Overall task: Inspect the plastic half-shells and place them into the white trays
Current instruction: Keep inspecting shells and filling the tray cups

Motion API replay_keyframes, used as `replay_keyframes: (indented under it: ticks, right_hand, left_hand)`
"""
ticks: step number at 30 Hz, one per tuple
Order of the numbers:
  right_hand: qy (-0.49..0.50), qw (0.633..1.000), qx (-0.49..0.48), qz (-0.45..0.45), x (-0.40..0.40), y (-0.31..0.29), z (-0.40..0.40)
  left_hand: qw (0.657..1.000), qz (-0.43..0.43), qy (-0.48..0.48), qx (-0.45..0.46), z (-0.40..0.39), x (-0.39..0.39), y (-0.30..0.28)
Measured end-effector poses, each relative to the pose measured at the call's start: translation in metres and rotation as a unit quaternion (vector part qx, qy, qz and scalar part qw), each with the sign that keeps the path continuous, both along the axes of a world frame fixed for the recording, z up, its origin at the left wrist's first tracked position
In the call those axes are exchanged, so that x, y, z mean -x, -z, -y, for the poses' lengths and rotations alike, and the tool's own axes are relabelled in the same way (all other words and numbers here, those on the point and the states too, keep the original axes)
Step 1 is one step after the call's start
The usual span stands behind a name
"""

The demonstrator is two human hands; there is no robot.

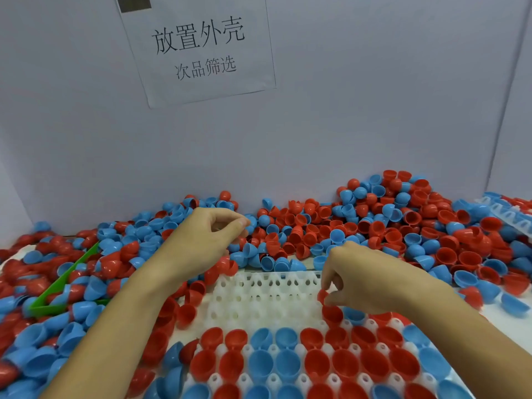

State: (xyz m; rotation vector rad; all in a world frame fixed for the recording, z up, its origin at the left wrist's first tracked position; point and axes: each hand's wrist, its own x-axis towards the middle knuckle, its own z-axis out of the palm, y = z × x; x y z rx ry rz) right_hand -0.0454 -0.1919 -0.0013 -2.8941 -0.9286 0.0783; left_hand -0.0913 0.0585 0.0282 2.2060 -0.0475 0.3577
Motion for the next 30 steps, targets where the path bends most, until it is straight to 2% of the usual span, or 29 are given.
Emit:
replay_keyframes:
  ticks: [4,8,12,15,21,26,30]
  right_hand:
    - [-0.018,0.999,-0.029,-0.026,-0.001,-0.001,0.000]
    - [-0.029,0.998,-0.039,-0.047,-0.003,0.002,0.001]
    - [-0.030,0.997,-0.055,-0.046,-0.004,-0.002,0.006]
    - [-0.026,0.995,-0.068,-0.067,-0.005,-0.009,0.013]
    - [-0.018,0.990,-0.046,-0.134,-0.003,-0.009,0.015]
    - [-0.024,0.992,-0.059,-0.110,-0.003,-0.011,0.016]
    - [-0.029,0.992,-0.047,-0.118,-0.001,-0.007,0.012]
  left_hand:
    - [0.999,0.029,-0.001,-0.015,0.002,0.000,0.000]
    - [0.991,0.020,0.080,-0.110,0.028,0.002,0.011]
    - [0.951,-0.035,0.176,-0.253,0.063,-0.011,0.036]
    - [0.929,-0.053,0.199,-0.308,0.073,-0.026,0.045]
    - [0.911,-0.030,0.240,-0.333,0.070,-0.033,0.054]
    - [0.910,0.018,0.253,-0.328,0.070,-0.032,0.053]
    - [0.906,0.018,0.283,-0.314,0.071,-0.030,0.051]
